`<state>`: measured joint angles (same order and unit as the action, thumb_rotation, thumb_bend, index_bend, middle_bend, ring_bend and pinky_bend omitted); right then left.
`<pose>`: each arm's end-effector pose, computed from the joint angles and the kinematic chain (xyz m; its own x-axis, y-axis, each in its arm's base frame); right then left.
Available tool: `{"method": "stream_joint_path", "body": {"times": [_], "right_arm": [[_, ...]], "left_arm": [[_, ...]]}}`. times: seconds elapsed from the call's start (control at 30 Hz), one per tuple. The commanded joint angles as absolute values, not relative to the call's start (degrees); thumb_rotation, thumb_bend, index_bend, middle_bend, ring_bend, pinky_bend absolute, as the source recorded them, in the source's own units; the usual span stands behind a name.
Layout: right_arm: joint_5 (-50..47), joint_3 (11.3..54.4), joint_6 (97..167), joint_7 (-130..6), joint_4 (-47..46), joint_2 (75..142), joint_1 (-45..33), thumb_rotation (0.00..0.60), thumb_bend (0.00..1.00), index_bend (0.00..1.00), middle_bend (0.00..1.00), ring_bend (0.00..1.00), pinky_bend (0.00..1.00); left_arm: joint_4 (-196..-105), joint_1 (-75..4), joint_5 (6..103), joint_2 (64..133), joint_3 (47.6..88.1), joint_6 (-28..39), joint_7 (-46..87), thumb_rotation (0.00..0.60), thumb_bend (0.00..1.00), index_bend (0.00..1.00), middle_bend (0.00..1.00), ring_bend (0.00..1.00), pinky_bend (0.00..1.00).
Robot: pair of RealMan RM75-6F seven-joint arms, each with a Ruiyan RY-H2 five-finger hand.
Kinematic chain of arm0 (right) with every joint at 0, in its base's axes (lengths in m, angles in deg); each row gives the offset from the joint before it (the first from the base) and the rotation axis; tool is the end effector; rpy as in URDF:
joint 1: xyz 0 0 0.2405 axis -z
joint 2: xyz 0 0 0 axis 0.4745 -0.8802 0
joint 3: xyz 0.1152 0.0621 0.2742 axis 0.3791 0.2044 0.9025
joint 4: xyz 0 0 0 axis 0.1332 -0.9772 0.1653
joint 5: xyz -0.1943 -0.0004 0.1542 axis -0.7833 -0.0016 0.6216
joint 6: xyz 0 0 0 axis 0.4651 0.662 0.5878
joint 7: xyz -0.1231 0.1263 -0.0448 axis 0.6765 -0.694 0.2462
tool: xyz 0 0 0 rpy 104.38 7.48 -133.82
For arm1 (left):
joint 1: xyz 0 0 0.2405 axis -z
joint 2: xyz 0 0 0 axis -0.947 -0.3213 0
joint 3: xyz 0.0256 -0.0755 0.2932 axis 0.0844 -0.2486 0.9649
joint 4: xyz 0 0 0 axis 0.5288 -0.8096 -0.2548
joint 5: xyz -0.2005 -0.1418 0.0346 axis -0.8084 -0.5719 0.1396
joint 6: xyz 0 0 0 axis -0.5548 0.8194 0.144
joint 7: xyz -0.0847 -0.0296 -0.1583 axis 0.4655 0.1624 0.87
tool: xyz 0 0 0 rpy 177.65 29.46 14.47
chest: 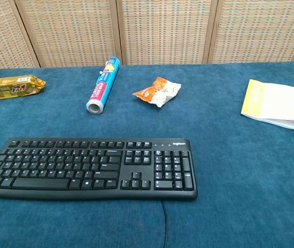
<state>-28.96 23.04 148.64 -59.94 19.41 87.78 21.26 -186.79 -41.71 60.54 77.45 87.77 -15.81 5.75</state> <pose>-0.3548 -0.2272 0.1293 0.4182 -0.1027 0.9025 -0.9065 -0.1101 0.4075 -0.2879 0.2881 0.1088 0.4734 0.1551 0.8671 0.8809 -0.0896 -0.4648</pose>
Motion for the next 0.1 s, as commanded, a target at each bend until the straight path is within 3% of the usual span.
{"method": "stream_joint_path", "body": {"times": [0.03, 0.1], "right_arm": [[-28.8, 23.1, 148.6, -59.8, 19.4, 87.8, 21.2, 0.600, 0.05, 0.00, 0.00, 0.00, 0.00], [-28.7, 23.1, 148.5, -59.8, 19.4, 87.8, 21.2, 0.600, 0.05, 0.00, 0.00, 0.00, 0.00]], "left_arm": [[-173.6, -52.7, 69.9, 87.8, 88.3, -25.1, 4.1, 0.600, 0.01, 0.00, 0.00, 0.00, 0.00], [-172.7, -53.8, 70.1, 88.0, 88.0, -24.7, 4.3, 0.600, 0.01, 0.00, 0.00, 0.00, 0.00]]}}
